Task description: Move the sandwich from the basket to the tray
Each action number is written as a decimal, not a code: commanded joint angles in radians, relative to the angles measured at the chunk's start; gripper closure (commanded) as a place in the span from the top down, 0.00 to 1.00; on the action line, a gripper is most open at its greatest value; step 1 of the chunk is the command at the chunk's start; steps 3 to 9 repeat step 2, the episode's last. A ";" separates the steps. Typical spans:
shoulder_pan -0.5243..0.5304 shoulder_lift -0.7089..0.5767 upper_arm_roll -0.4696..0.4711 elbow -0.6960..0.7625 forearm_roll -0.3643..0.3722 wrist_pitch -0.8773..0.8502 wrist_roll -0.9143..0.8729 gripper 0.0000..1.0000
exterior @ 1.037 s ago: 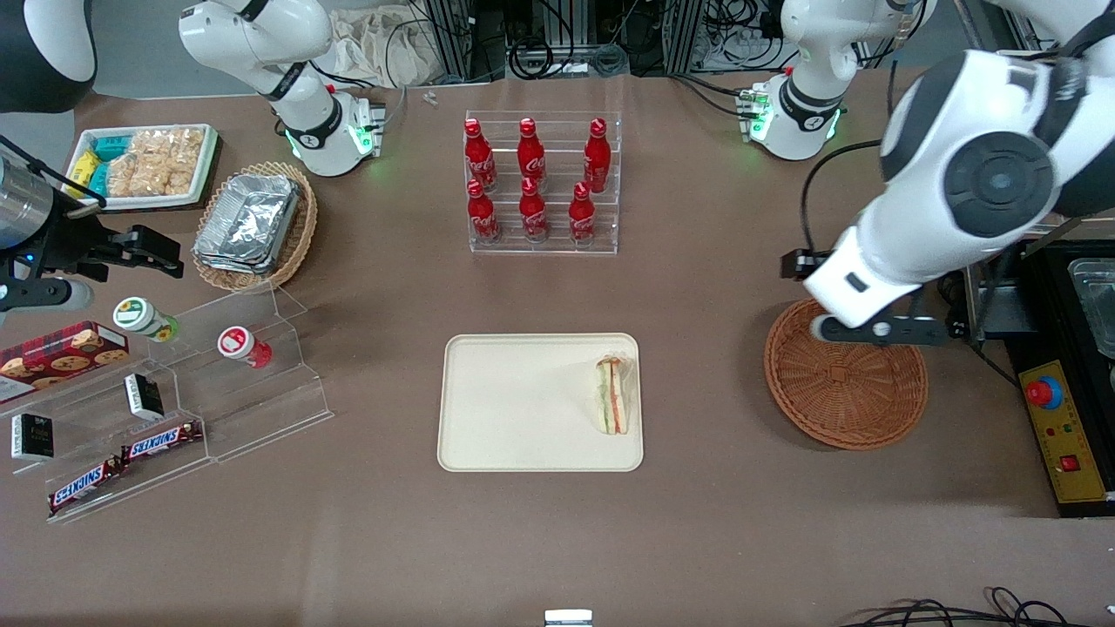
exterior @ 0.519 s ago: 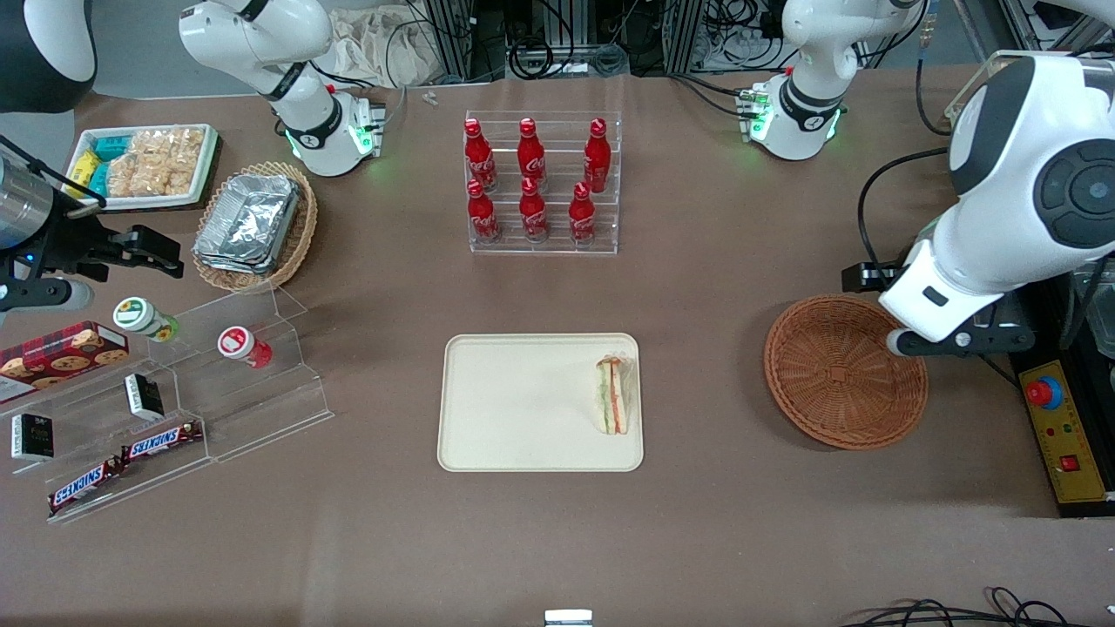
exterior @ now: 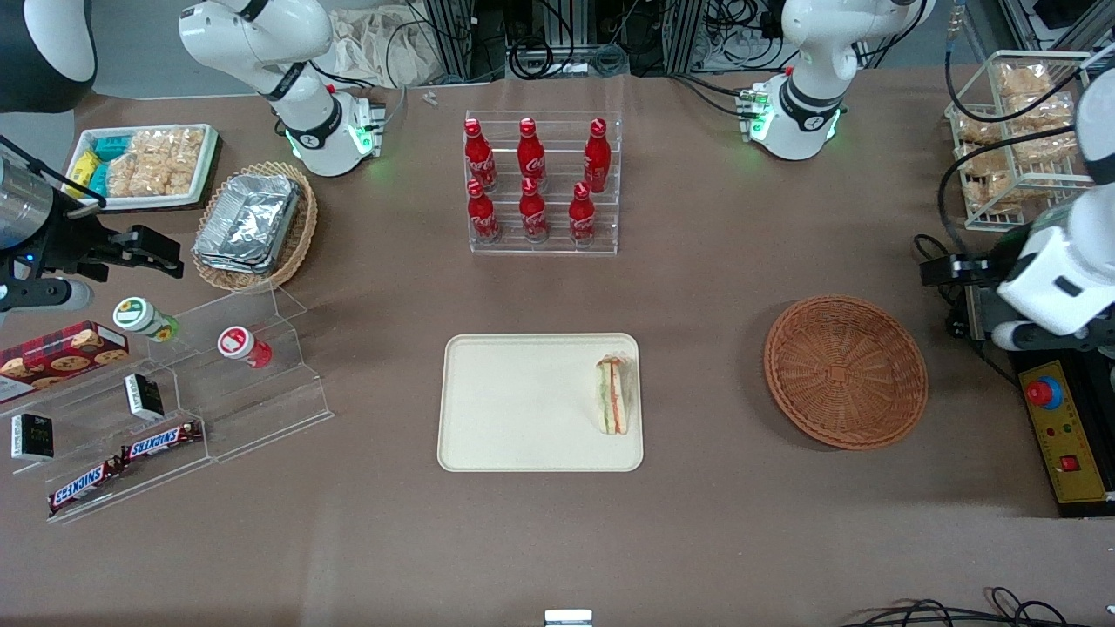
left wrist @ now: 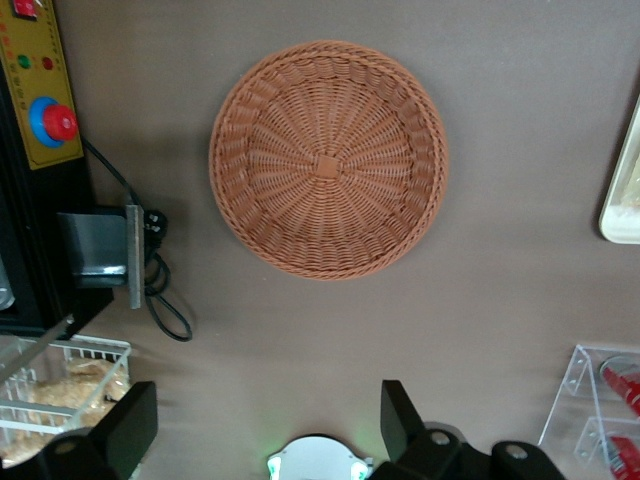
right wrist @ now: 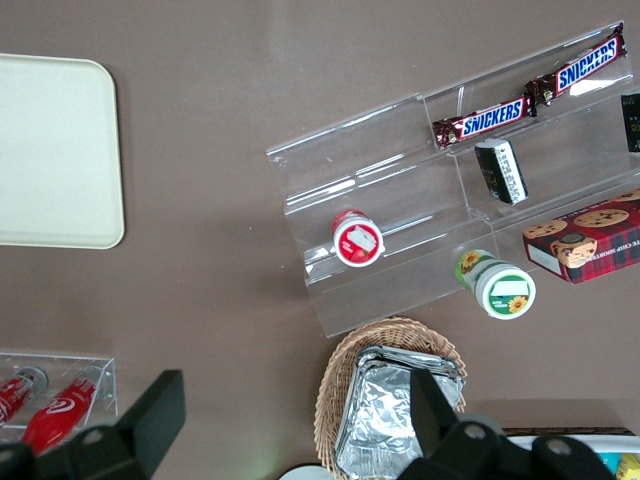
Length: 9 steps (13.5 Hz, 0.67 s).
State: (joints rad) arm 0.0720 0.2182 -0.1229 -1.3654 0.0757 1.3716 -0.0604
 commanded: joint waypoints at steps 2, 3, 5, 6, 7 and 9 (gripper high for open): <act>-0.167 -0.051 0.227 -0.061 -0.086 0.037 0.057 1.00; -0.167 -0.051 0.227 -0.061 -0.086 0.037 0.057 1.00; -0.167 -0.051 0.227 -0.061 -0.086 0.037 0.057 1.00; -0.167 -0.051 0.227 -0.061 -0.086 0.037 0.057 1.00; -0.167 -0.051 0.227 -0.061 -0.086 0.037 0.057 1.00; -0.167 -0.051 0.227 -0.061 -0.086 0.037 0.057 1.00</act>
